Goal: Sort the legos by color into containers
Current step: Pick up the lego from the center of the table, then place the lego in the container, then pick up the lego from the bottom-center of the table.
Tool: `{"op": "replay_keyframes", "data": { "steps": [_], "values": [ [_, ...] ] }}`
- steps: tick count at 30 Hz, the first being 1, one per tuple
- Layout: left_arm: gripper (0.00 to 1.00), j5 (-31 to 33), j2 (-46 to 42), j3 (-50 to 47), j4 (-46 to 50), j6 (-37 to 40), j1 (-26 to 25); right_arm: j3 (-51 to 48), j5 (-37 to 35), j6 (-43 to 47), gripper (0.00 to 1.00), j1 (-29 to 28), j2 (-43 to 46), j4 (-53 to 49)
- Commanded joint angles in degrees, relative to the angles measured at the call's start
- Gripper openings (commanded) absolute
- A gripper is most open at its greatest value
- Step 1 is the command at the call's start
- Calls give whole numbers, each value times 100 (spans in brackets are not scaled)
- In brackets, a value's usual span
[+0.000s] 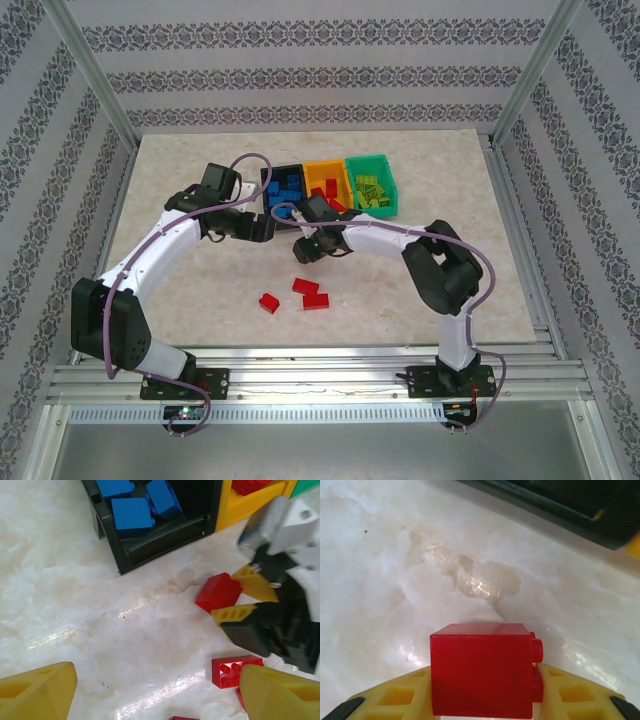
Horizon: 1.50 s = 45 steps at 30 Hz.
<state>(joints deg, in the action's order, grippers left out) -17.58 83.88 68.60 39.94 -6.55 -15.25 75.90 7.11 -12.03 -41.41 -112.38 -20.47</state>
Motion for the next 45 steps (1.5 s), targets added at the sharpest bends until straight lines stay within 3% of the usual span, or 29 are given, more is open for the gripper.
{"op": "replay_keyframes", "data": {
  "steps": [1,8,15,17,20,31,45],
  "values": [
    [85,54,-75,92,154,100,101,-178,136,-138,27,191,603,150],
    [85,62,-66,84,154,101,96,-160,244,-197,28,846,995,366],
    [85,80,-35,87,160,110,94,604,57,-101,29,1335,551,376],
    [85,71,-38,92,171,105,96,971,168,-165,36,1467,262,329],
    [85,80,-43,84,163,110,99,1683,455,-233,58,1548,-186,-113],
    [85,55,-54,92,163,118,98,580,568,-100,62,1261,348,258],
    [85,208,-14,101,207,86,116,-922,380,344,63,-24,1178,606]
  ]
}}
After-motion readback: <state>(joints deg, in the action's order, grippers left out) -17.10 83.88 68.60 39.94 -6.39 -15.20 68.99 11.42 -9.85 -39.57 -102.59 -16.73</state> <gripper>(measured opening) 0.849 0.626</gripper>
